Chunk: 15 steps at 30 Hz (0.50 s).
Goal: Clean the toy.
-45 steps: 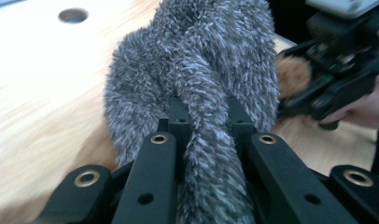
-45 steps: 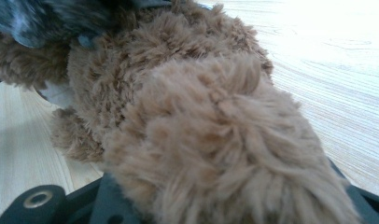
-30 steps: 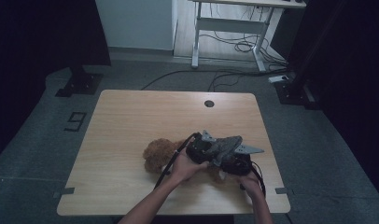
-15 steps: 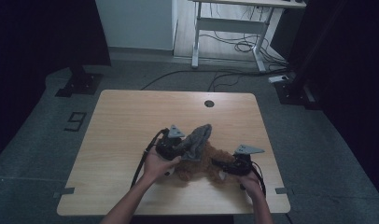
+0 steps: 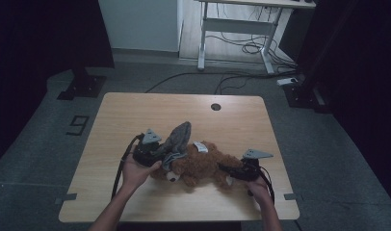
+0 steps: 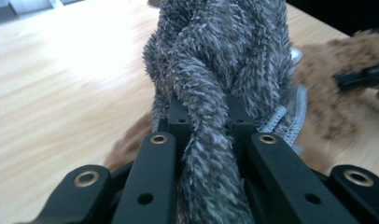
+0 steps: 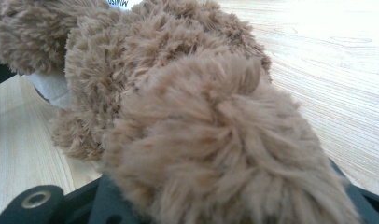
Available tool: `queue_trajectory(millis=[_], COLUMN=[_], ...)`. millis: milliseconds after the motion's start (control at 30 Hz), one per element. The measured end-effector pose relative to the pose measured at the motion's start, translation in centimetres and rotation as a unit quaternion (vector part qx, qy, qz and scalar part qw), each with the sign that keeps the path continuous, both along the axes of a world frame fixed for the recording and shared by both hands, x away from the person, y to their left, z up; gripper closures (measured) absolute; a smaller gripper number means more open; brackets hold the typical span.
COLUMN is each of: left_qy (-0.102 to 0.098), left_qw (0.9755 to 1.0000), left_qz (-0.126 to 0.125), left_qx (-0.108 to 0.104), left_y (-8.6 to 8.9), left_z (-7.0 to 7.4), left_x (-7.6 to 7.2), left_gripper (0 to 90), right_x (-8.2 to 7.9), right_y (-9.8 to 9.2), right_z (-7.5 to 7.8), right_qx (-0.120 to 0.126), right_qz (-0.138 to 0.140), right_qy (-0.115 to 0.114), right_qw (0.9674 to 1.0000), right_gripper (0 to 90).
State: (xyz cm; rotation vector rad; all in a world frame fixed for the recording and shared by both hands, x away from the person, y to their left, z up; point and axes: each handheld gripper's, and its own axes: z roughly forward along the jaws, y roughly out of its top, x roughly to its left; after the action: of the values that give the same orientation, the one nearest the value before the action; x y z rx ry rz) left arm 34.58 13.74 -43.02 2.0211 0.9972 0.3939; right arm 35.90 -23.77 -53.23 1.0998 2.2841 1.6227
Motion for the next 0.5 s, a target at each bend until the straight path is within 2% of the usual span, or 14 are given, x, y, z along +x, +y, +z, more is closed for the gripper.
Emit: queue_trajectory(millis=[100, 233, 500], left_qy=[0.003, 0.007, 0.022], left_qw=[0.9998, 0.9994, 0.9980], left_qz=[0.012, 0.023, 0.051], left_qx=[-0.012, -0.023, -0.032], left_y=[1.8, 3.3, 5.8], left_z=[-0.7, -1.3, -2.8], left_x=[-0.2, -0.5, -0.9], left_gripper=[77.4, 77.4, 77.6], right_x=[0.0, 0.0, 0.0], right_y=[0.0, 0.0, 0.0], right_z=[0.0, 0.0, -0.1], right_qx=[0.000, 0.001, 0.002], right_qz=[0.001, 0.000, 0.000], right_qy=[-0.001, 0.000, 0.001], right_qw=[1.0000, 1.0000, 1.0000], right_gripper=[54.5, 54.4, 54.3])
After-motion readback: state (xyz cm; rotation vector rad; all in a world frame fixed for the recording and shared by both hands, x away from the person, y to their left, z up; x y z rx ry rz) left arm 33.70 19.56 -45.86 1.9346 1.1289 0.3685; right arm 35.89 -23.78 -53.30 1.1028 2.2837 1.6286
